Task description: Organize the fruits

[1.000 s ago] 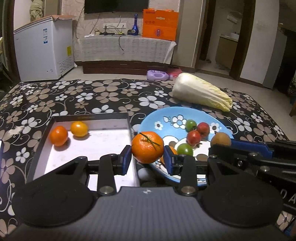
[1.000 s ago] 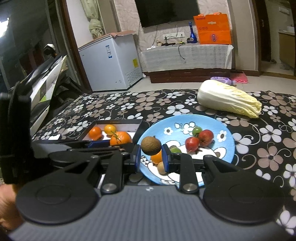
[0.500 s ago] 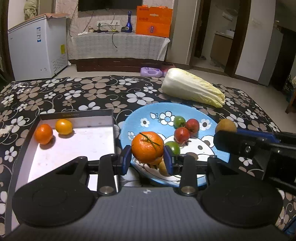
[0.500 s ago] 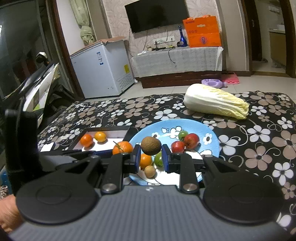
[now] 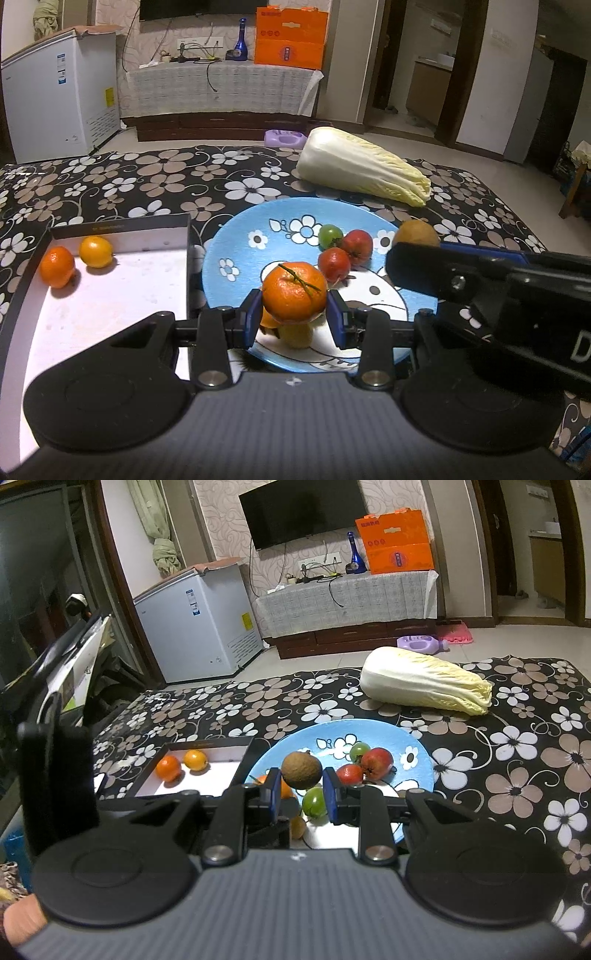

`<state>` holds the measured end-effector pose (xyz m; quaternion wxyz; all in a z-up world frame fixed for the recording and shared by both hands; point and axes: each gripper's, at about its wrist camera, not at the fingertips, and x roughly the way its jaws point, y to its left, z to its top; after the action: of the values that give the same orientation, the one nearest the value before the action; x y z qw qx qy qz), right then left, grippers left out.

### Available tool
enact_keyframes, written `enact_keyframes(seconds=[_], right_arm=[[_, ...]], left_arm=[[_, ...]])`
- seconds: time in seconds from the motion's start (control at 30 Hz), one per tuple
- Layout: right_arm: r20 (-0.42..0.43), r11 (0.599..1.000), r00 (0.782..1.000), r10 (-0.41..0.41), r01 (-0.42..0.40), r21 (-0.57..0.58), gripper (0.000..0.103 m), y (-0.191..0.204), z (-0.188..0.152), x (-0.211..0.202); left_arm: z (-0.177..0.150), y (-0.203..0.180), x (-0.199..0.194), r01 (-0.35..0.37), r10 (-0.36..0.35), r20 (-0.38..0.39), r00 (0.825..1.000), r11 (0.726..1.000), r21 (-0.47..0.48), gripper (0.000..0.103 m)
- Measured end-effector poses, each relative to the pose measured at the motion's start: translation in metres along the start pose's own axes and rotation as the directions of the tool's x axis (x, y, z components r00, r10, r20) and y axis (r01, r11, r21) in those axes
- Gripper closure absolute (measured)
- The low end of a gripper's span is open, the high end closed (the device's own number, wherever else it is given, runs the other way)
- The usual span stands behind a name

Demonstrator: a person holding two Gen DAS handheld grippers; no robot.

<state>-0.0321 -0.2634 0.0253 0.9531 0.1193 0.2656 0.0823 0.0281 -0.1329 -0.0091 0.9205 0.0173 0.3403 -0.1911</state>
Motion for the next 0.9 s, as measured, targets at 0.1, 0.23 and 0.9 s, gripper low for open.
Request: enact_keyframes(seconds=[0.1,0.23,0.9], right_arm=[[-0.002,1.000,1.000,0.001,-0.001,0.000,0.075,0.000,0.000,0.002],[-0.006,1.000,1.000,-0.003,0.003,0.004,0.075,0.000,-0.001,0.004],[0.002,0.998,0.999,-0.034,0.034,0.049,0.075,-0.016,0.003,0.009]], left_arm=[[0.000,-0.002,0.003,0.004,-0.004,-0.003,1.000,1.000,0.002,0.060],[0.000,-0.005,0.006,0.008,-0.008,-0.009,1.000,1.000,0.005,0.060],[-0.001,-0.008,0.008,0.034,-0.034,-0.026,0.999,0.999,0.015,0.058]])
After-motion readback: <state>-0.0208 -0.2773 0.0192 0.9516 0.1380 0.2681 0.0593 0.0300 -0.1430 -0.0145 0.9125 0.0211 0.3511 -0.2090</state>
